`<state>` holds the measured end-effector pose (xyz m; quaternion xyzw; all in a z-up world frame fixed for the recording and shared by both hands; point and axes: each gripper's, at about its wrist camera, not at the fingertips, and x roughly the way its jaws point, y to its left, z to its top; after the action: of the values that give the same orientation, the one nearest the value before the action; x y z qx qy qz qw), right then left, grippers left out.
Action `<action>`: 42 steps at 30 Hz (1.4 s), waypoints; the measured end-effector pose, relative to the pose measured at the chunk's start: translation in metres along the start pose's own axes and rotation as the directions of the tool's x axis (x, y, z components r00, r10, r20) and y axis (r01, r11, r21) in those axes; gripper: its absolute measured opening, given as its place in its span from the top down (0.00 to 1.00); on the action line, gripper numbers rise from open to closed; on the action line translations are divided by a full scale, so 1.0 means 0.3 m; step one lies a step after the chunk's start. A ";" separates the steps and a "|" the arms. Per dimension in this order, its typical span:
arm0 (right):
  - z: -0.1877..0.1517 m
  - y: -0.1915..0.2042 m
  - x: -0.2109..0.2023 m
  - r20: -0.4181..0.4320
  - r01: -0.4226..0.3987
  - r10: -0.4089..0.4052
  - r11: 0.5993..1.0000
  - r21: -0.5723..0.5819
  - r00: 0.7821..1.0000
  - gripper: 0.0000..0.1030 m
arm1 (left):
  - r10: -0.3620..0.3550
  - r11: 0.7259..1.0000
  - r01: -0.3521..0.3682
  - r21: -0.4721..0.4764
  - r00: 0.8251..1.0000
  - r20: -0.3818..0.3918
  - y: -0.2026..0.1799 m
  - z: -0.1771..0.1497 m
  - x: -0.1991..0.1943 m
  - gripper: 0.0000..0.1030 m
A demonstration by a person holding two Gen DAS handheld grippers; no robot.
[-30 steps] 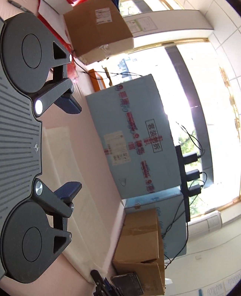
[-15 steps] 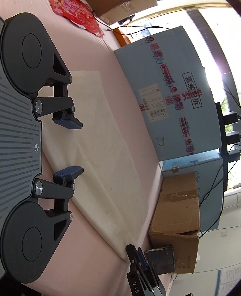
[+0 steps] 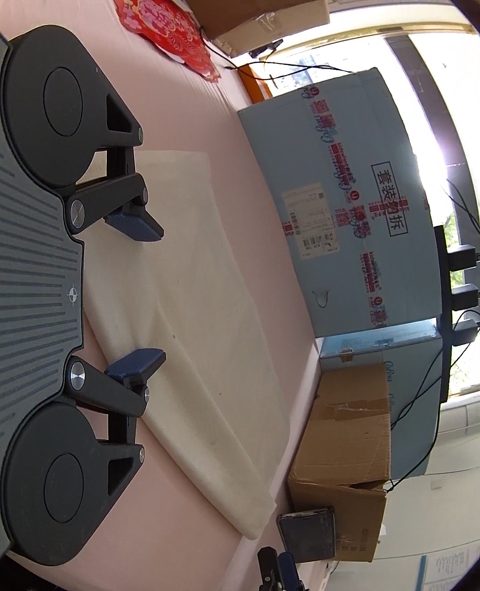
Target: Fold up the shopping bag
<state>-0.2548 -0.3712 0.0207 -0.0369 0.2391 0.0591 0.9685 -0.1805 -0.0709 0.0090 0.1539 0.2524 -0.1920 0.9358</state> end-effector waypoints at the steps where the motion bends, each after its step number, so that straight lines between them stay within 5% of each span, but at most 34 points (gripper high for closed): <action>1: 0.000 0.013 0.000 -0.004 -0.003 0.002 1.000 -0.027 1.000 0.43 | 0.001 1.000 -0.001 0.001 1.000 0.000 -0.001 0.000 0.000 0.36; 8: 0.008 0.102 0.011 -0.026 -0.018 0.012 0.978 -0.209 1.000 0.46 | 0.001 1.000 -0.001 -0.001 1.000 0.003 0.000 0.000 -0.002 0.36; 14: 0.010 0.173 0.020 -0.025 0.021 -0.034 0.917 -0.399 0.999 0.46 | -0.004 1.000 0.004 -0.009 1.000 0.004 0.000 -0.001 -0.002 0.36; 27: -0.019 0.322 0.052 0.012 0.040 -0.048 0.638 -0.769 0.999 0.55 | -0.012 1.000 0.012 -0.015 1.000 0.006 0.009 -0.006 -0.001 0.36; 42: -0.036 0.480 0.111 0.077 0.046 0.090 0.304 -0.951 0.993 0.68 | -0.040 0.997 0.040 -0.059 0.999 -0.002 0.026 -0.011 0.011 0.36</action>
<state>-0.2494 -0.2265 -0.0105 -0.5941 0.1024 0.2039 0.7713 -0.1757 -0.0637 0.0059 0.1213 0.2625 -0.2031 0.9355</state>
